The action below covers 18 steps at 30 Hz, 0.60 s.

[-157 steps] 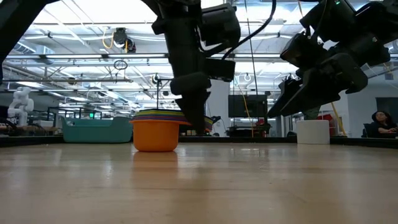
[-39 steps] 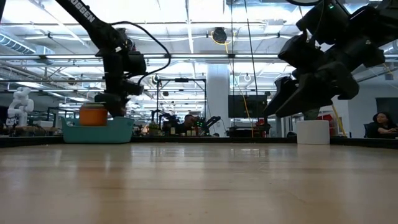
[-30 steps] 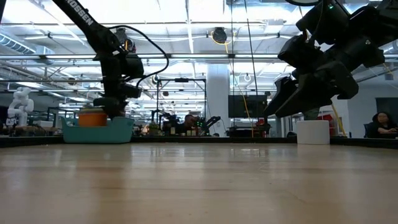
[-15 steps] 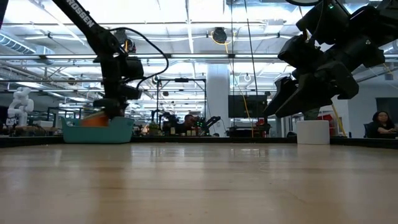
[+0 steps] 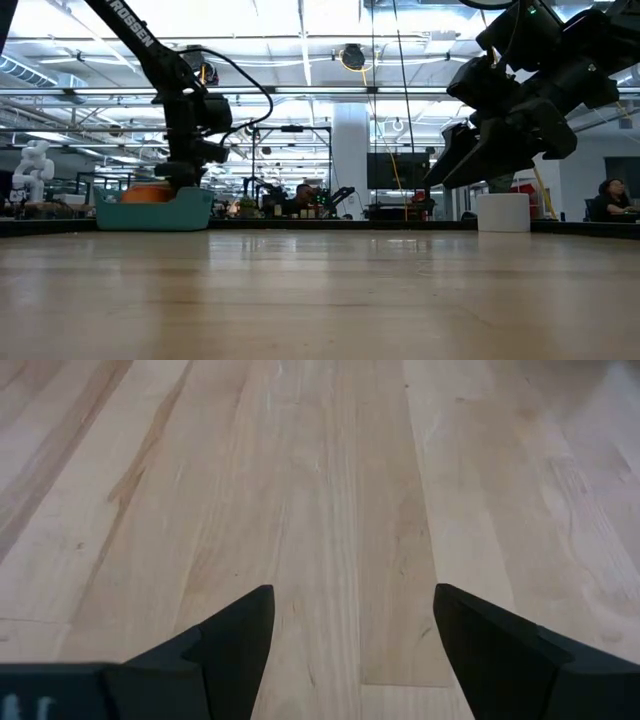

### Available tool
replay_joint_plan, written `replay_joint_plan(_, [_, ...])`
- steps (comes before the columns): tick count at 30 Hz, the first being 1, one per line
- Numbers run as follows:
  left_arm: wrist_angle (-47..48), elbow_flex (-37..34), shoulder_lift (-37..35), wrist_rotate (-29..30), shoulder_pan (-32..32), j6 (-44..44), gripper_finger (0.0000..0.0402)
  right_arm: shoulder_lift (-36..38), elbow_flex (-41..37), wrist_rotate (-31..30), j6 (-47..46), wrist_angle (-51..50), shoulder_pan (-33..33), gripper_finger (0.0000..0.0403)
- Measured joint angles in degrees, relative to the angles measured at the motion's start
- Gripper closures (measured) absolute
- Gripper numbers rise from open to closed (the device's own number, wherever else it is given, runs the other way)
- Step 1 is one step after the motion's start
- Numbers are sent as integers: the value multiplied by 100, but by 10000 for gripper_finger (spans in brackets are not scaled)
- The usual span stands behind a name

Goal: Nest measuring cups in basket
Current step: Put the stacked measuring cups into the green bin

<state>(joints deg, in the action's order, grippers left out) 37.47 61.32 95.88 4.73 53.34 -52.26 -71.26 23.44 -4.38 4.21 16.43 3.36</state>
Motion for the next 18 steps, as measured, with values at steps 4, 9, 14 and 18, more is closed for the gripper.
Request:
replay_joint_plan(4, [-59, 0, 0, 3, 0, 192, 268, 0, 0, 0, 8, -2, 0, 138])
replay_joint_plan(9, [-132, 0, 0, 5, 0, 670, 266, 0, 0, 2, 13, -2, 0, 138])
replay_joint_plan(14, [-119, 0, 0, -95, 0, 955, 243, 0, 0, 2, 13, -2, 0, 138])
replay_joint_plan(18, [-116, 0, -2, -122, 0, 1074, 205, 0, 0, 2, 13, -2, 0, 138])
